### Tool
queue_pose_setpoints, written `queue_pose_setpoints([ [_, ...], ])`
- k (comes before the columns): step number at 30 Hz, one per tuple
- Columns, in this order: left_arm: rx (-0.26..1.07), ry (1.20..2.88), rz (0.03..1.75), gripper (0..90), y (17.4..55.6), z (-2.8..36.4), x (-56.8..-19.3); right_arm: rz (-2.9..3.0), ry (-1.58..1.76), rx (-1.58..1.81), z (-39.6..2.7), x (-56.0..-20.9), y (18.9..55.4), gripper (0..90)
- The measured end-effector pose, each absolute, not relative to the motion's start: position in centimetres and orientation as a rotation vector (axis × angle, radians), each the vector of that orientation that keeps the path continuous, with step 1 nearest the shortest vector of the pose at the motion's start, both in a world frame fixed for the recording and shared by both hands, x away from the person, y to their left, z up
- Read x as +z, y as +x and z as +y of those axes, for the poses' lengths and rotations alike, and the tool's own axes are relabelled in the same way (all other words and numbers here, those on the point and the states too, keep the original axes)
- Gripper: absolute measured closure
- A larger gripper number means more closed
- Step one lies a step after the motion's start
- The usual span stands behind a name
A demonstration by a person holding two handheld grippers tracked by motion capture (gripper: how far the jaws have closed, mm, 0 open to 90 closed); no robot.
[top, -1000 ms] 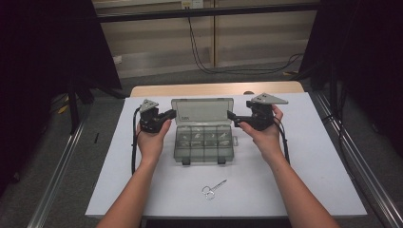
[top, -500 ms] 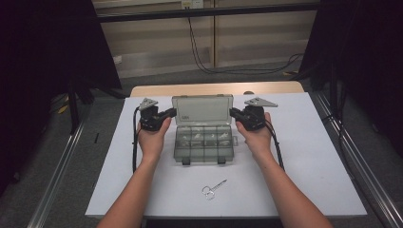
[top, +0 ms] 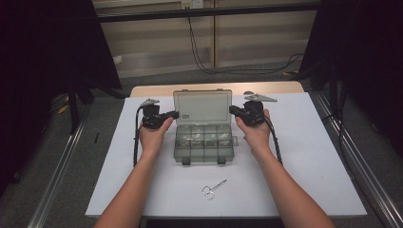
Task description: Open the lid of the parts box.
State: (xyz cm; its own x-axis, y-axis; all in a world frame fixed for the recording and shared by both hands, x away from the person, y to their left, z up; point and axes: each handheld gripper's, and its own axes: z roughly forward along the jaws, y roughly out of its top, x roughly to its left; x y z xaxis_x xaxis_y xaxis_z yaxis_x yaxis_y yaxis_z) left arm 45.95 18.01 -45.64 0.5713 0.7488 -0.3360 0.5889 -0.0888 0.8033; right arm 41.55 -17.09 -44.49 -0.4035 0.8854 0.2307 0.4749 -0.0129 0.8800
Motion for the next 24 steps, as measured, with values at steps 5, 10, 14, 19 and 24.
queue_pose_setpoints([
  [5, 0.148, 1.764, 1.099, 82.2, 46.3, 18.3, -46.2, 1.894, 1.433, 1.405, -17.3, -44.6, 42.3, 85.1],
  [10, 0.158, 1.771, 1.100, 84.3, 46.4, 18.3, -46.4, 1.898, 1.455, 1.405, -17.2, -45.2, 42.7, 83.6],
  [14, 0.156, 1.770, 1.118, 84.3, 46.6, 18.1, -46.4, 1.911, 1.487, 1.370, -16.9, -46.0, 42.9, 82.6],
  [19, 0.119, 1.753, 1.144, 84.0, 46.8, 18.2, -46.7, 1.907, 1.525, 1.375, -16.9, -46.3, 43.3, 81.7],
  [24, 0.116, 1.757, 1.171, 82.9, 46.9, 18.1, -46.8, 1.916, 1.540, 1.379, -17.0, -46.5, 43.7, 81.1],
])
